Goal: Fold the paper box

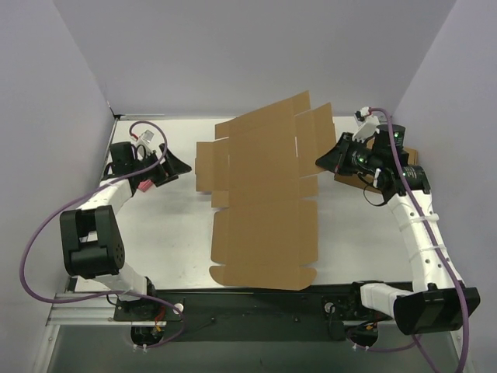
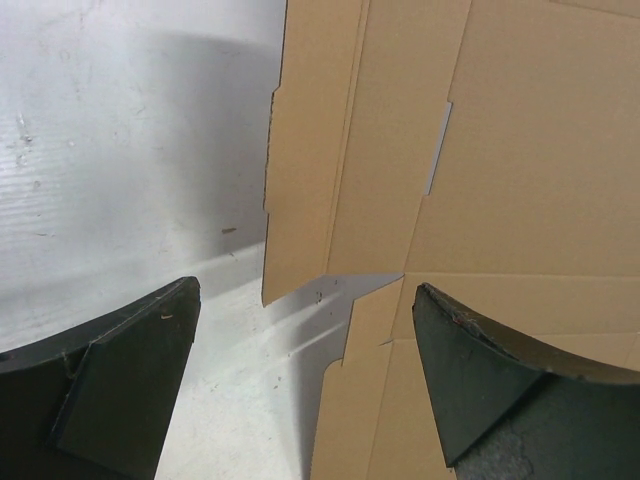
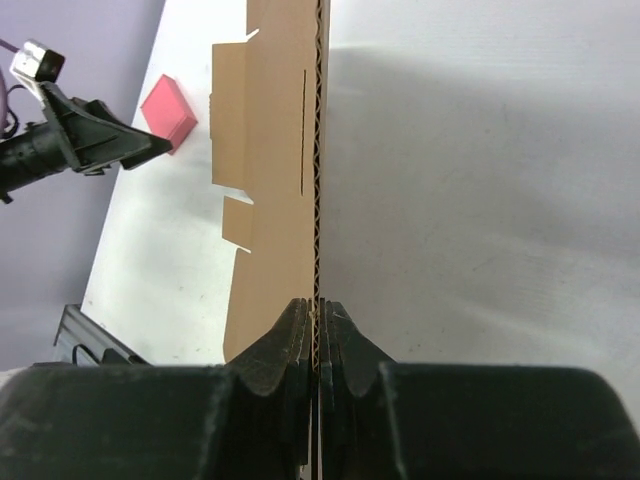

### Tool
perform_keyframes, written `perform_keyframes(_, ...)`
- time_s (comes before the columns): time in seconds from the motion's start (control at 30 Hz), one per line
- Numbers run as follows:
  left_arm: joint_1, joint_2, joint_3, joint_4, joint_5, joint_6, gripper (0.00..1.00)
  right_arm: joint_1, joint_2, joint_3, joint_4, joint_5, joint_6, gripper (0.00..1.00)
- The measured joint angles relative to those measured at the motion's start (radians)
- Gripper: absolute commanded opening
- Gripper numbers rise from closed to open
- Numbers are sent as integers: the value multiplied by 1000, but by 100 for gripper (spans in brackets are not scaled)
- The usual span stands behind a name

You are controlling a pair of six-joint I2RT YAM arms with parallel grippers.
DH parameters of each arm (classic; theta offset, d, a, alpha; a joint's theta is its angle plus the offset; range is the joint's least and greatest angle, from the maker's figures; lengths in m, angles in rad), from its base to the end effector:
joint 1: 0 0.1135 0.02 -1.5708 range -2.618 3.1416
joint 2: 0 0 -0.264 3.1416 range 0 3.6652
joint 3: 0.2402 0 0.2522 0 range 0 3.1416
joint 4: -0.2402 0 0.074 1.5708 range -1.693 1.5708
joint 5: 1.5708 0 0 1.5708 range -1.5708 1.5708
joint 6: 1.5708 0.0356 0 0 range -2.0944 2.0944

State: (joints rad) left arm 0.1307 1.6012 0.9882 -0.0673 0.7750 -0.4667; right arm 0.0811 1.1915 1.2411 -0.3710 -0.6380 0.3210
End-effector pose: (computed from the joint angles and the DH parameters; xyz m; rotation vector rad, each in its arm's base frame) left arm 0.3405 0.0196 0.2230 -0.2356 2.2074 -1.0507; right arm 0.2587 0.0423 0.3984 -0.2181 1.9079 0.8736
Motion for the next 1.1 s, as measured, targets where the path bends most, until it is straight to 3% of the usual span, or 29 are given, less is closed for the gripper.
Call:
perform_keyframes(0.67, 9, 8, -6, 80, 49, -23, 95, -9, -99, 0, 12, -153, 71, 0)
perform_keyframes(1.0, 0, 33, -40, 229, 156, -109, 78, -10, -107, 0, 28, -195, 99, 0)
perform_keyframes(1.1, -25, 34, -39, 227, 174, -97, 63, -10, -108, 0, 34, -203, 102, 0)
